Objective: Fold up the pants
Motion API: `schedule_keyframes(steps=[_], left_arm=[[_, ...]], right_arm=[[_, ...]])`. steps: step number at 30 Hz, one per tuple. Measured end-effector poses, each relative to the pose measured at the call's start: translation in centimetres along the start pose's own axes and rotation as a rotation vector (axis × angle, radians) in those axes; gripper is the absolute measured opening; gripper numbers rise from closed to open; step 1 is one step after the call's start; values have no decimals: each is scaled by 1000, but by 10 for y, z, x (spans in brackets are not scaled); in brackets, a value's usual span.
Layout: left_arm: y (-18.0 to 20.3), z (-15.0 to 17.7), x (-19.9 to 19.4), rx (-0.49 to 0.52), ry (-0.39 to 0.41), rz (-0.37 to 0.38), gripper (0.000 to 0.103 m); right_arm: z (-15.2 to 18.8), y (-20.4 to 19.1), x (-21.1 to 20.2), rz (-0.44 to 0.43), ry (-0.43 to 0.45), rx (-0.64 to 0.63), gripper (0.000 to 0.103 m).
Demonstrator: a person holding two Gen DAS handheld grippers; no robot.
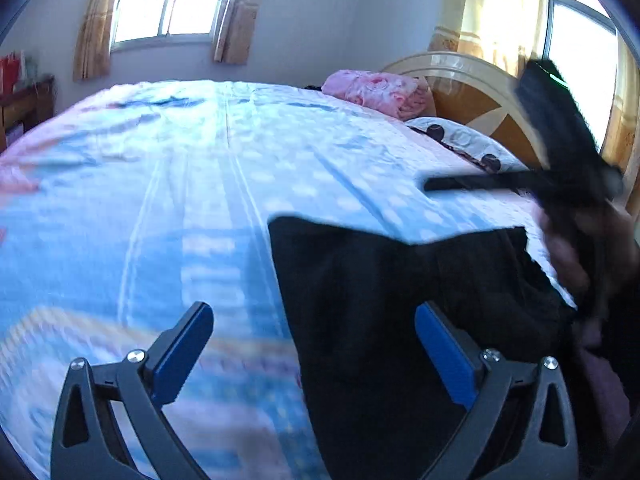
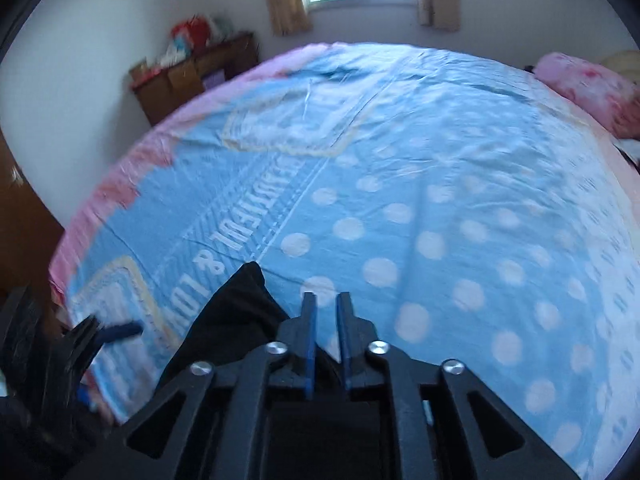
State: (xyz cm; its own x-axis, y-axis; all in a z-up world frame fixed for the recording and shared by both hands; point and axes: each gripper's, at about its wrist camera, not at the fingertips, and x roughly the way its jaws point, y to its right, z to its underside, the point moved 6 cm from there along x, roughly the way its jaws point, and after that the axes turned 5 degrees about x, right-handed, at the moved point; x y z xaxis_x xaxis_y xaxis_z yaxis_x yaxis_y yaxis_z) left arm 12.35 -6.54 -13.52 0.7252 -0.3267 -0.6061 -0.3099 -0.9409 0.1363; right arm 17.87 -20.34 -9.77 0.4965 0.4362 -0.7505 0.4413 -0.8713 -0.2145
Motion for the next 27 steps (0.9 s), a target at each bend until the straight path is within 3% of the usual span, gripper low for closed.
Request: schedule_keyframes(steps=[2, 4, 8, 13, 22, 27], left_arm=[[4, -10, 12, 41, -32, -1, 103], [10, -19, 27, 79, -57, -10, 103], [15, -26, 61, 151, -134, -38, 103], [9, -25, 84, 84, -229, 12, 103], [4, -21, 94, 53, -245, 27, 103], [4, -24, 100, 53, -227, 18, 103]], right_arm=[[15, 0, -12, -8, -4, 13, 36], [36, -4, -20, -37, -24, 35, 36], [66, -9, -21, -8, -43, 34, 37], [94, 1, -5, 67, -95, 45, 37], [120, 11, -7, 90, -83, 46, 37], [127, 10, 1, 104, -9, 22, 38]])
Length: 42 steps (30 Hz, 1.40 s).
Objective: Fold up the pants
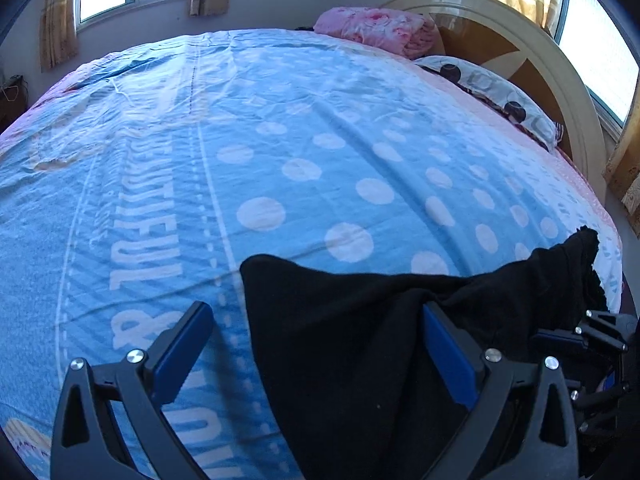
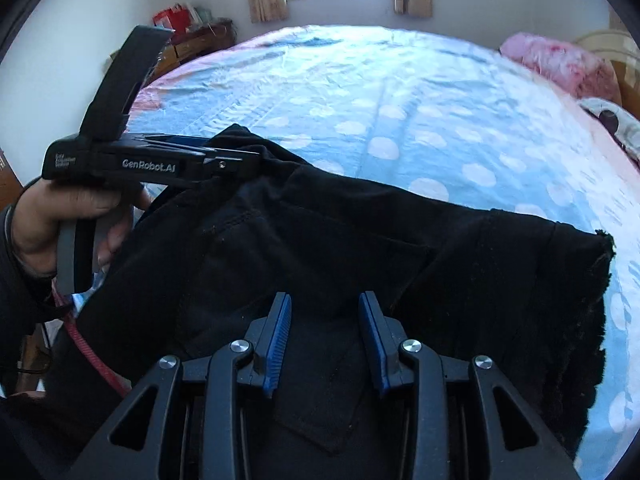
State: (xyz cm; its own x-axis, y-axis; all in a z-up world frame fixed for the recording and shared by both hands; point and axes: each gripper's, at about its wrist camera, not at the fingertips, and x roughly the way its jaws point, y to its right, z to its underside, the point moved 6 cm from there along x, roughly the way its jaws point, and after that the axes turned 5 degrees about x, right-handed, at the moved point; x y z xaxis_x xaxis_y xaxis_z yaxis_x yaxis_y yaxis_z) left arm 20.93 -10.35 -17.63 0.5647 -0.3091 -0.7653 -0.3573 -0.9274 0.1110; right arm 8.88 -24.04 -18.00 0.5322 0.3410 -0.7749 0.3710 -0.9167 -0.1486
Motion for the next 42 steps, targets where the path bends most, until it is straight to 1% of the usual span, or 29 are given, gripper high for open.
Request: schedule_keyframes(steps=[3, 5, 8, 11, 13, 15, 18, 20, 22, 23, 25, 26, 29, 31, 33, 35, 38, 40, 42], left_arm=[[-1, 1, 1, -6, 23, -5, 103], [-1, 1, -1, -17, 24, -5, 103], [-5, 1, -19, -50, 40, -10, 103], [-1, 3, -52, -36, 109, -46, 103], [5, 9, -65, -40, 130, -26, 103], [16, 19, -74, -44, 130, 19, 103], [35, 36, -82, -34, 135, 42, 103], [45, 46, -79, -15, 128, 38, 103], [52, 58, -69, 33, 100, -7, 103], [53, 64, -59, 44, 72, -18, 103], [51, 71, -48, 20, 43, 0, 103], [48, 74, -44, -1, 43, 17, 103], [48, 73, -48, -5, 65, 16, 103], [47, 73, -57, -14, 81, 10, 103], [43, 75, -68, -22, 103, -8, 103], [39, 79, -76, -27, 117, -22, 103], [34, 85, -82, -37, 129, -39, 103], [31, 87, -78, -37, 118, -57, 103], [32, 89, -74, -42, 102, -49, 103]], right_arm=[[2, 0, -1, 9, 27, 20, 38], [4, -1, -2, 23, 44, 21, 38], [1, -5, -15, 44, 68, 14, 38], [3, -7, -41, 40, 124, 28, 42], [10, -8, -55, 27, 147, 41, 43], [20, -11, -67, 24, 156, 41, 44], [36, -19, -75, -6, 150, 34, 44], [46, -26, -76, -25, 140, 22, 44], [57, -31, -68, 5, 118, -15, 44], [61, -32, -63, 28, 110, -33, 44], [66, -32, -53, 44, 82, -42, 44], [67, -31, -49, 41, 70, -42, 45], [70, -30, -49, 28, 73, -44, 45], [63, -28, -61, -6, 94, -25, 45], [48, -17, -83, -65, 148, 44, 45], [26, 0, -104, -94, 209, 117, 45], [-2, 27, -112, -44, 264, 182, 47], [-19, 47, -103, -8, 269, 231, 48], [-27, 65, -88, -15, 262, 280, 48]])
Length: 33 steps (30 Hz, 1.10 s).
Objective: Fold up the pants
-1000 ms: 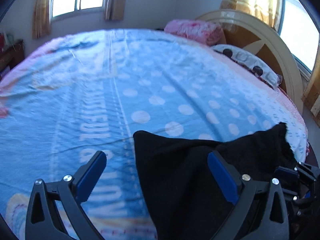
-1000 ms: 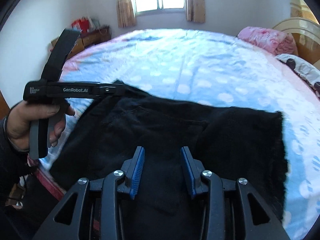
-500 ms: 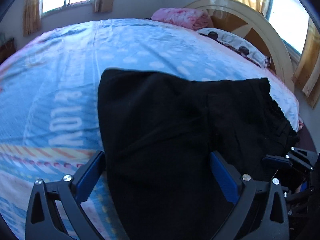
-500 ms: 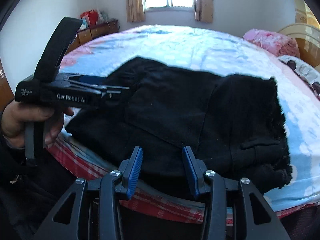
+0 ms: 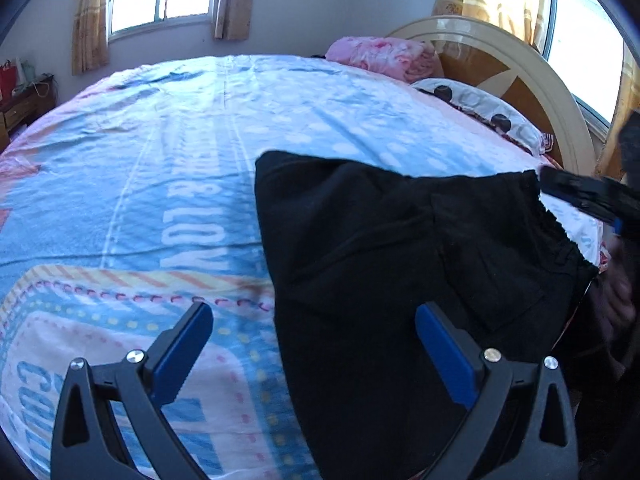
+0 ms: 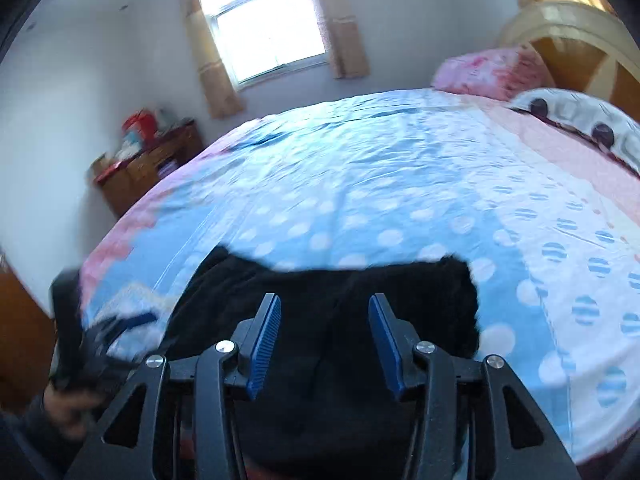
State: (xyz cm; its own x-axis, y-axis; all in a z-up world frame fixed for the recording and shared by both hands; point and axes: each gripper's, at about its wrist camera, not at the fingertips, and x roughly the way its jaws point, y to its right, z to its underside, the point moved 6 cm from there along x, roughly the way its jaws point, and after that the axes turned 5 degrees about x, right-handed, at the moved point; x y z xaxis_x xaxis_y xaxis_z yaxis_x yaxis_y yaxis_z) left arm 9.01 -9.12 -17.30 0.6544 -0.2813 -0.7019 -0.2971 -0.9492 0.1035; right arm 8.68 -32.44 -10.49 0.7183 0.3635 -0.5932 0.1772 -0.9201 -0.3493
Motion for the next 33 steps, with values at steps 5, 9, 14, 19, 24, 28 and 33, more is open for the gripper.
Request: schedule_keyframes(steps=[5, 9, 14, 19, 24, 28, 33], left_arm=[[8, 5, 6, 19, -15, 18, 103], [9, 7, 6, 9, -22, 25, 103], [13, 7, -1, 49, -6, -10, 103], [12, 8, 1, 42, -11, 0, 103], [13, 9, 1, 37, -21, 9, 103], [12, 11, 2, 26, -29, 20, 103], [12, 14, 4, 13, -34, 31, 103]], right_arm=[[10, 45, 44, 99, -123, 120, 48], [8, 53, 27, 46, -106, 181, 48], [19, 34, -45, 53, -18, 105, 48], [65, 13, -64, 22, -73, 5, 48], [90, 20, -39, 121, -166, -40, 48], [95, 35, -36, 103, -205, 46, 48], [83, 50, -36, -25, -195, 245, 48]])
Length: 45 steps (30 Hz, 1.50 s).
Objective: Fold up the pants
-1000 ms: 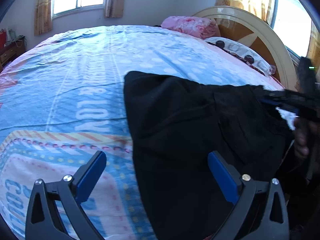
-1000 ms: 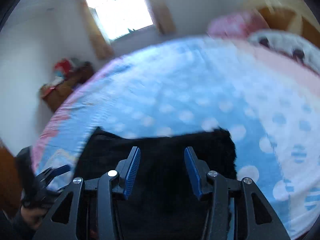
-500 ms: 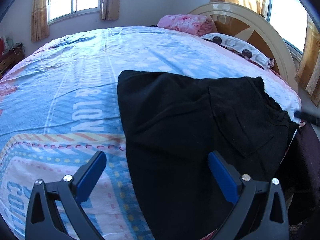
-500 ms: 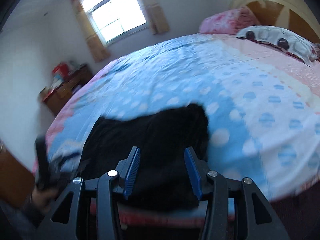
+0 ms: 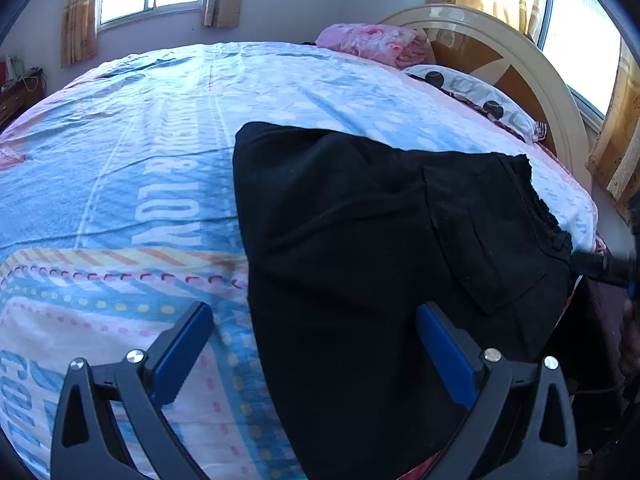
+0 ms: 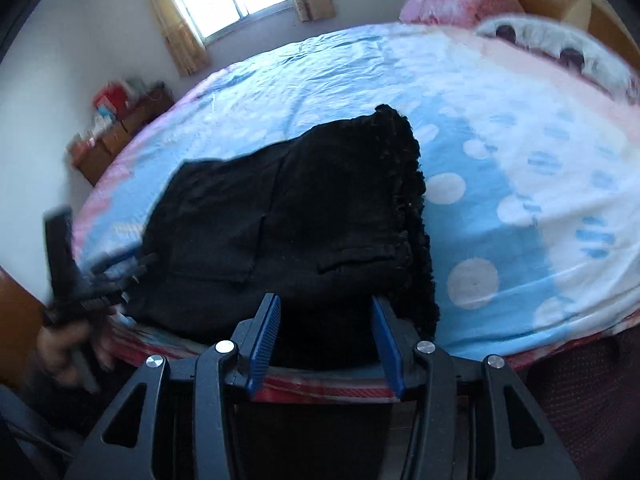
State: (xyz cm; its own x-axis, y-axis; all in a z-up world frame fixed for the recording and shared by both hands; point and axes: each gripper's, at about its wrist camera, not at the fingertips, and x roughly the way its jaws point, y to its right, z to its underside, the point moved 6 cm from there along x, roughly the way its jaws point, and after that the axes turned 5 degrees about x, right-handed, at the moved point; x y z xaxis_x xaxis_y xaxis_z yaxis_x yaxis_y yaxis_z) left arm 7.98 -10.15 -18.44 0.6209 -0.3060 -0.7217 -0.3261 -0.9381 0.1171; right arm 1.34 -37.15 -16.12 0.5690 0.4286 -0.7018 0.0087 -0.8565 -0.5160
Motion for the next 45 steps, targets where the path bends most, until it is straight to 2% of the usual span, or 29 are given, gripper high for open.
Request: schedule_keyframes(steps=[2, 3, 4, 5, 10, 12, 17, 20, 21, 22, 24, 27, 29, 32, 34, 36, 38, 41, 45], left_arm=[[0, 0, 0, 0, 0, 2, 103], [0, 0, 0, -1, -2, 0, 103], [0, 0, 0, -1, -1, 1, 103], [0, 0, 0, -2, 0, 3, 103], [-1, 0, 0, 1, -3, 4, 103], [-1, 0, -1, -3, 0, 8, 103], [0, 0, -1, 16, -6, 4, 103], [-3, -2, -3, 0, 1, 9, 103], [-4, -2, -3, -1, -1, 6, 103], [-4, -1, -2, 1, -2, 1, 103], [-4, -2, -2, 2, -1, 1, 103], [-4, -2, -1, 4, -1, -4, 103], [-4, -1, -1, 8, 0, -10, 103], [-2, -1, 1, 20, -7, -24, 103], [-2, -1, 1, 24, -12, -27, 103], [-1, 0, 2, 24, -15, -19, 103], [2, 1, 5, 43, -29, -32, 103], [5, 1, 5, 51, -26, -41, 103], [3, 0, 3, 29, -20, -29, 103]], right_arm=[[-9, 16, 2, -105, 4, 149, 48], [-9, 19, 3, -104, 1, 161, 44], [-10, 19, 4, -92, 6, 153, 27], [-12, 19, 4, -69, 21, 137, 22], [-5, -6, -21, -84, 78, 62, 12], [-1, -13, -31, -56, 87, 25, 12], [8, 25, 3, 1, -9, 110, 12], [5, 20, -6, -2, -6, 91, 20], [1, 15, -15, 38, 20, 55, 28], [-3, 11, -24, 88, 54, 22, 32], [-13, 4, -46, 203, 159, -53, 33], [-21, -16, -65, 217, 270, -119, 35], [-23, -40, -58, 148, 289, -187, 39], [-9, -74, -18, 38, 168, -288, 45], [3, -81, 10, 73, 95, -326, 45], [13, -68, 36, 142, 22, -321, 45], [23, -48, 57, 133, -74, -274, 45], [20, -35, 57, 49, -62, -207, 45], [10, -48, 36, 31, -35, -220, 45]])
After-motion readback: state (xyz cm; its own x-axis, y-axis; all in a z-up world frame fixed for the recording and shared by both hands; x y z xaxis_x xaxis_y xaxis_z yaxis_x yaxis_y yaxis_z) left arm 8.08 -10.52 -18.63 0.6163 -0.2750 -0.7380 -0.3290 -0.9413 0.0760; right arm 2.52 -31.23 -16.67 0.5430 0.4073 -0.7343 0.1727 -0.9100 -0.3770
